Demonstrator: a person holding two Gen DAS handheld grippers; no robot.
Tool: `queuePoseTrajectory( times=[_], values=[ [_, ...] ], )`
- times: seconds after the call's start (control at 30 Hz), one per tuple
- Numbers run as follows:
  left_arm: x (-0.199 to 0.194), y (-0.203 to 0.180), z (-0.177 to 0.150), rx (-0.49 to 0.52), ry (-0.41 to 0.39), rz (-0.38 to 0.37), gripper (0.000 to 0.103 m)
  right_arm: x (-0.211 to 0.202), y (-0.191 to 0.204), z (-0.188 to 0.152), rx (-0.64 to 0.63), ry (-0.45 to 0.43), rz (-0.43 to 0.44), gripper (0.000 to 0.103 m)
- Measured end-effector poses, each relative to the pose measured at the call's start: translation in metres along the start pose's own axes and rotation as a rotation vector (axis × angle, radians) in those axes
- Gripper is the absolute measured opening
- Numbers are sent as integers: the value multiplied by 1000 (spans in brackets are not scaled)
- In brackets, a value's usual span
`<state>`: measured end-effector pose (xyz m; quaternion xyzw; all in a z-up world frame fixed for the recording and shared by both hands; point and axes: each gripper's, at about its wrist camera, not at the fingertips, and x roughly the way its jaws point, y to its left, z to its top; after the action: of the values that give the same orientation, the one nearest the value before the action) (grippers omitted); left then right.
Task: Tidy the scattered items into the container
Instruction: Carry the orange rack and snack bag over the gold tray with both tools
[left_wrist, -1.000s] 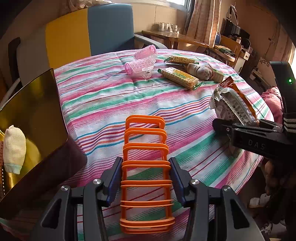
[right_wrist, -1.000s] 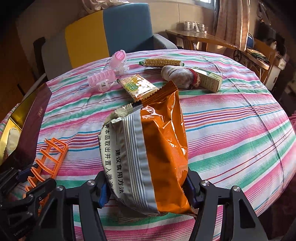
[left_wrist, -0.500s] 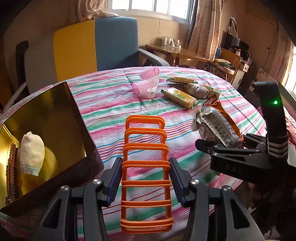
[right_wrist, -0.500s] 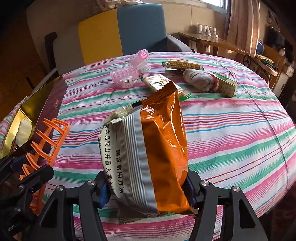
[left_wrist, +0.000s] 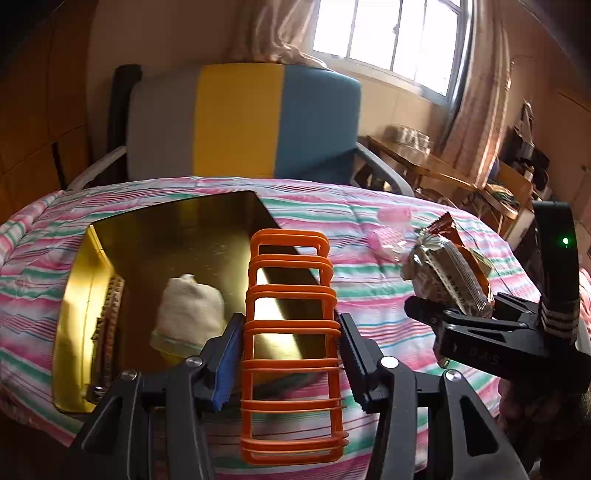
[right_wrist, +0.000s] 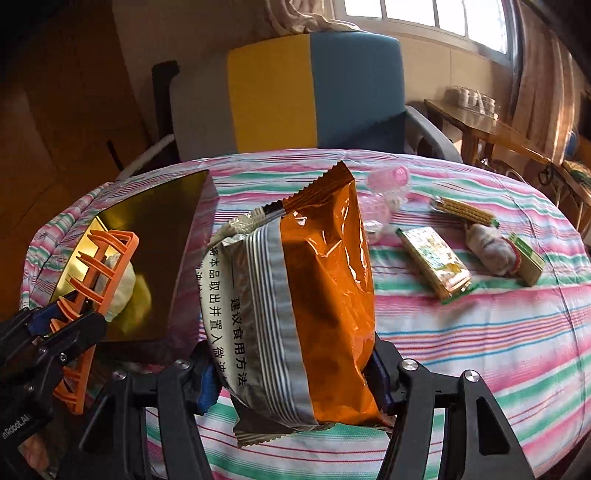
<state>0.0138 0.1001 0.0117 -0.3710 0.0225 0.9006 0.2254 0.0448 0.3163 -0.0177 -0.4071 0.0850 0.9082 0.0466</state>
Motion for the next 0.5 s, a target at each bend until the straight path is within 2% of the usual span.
queuePoseTrajectory(
  times=[0.23, 0.5],
  values=[
    [7, 74, 12, -111, -14, 135, 50, 13, 57, 33, -93, -20, 91, 64],
    [28, 108, 10, -164, 20, 186, 50, 48, 117, 56, -226, 14, 146, 64]
  ],
)
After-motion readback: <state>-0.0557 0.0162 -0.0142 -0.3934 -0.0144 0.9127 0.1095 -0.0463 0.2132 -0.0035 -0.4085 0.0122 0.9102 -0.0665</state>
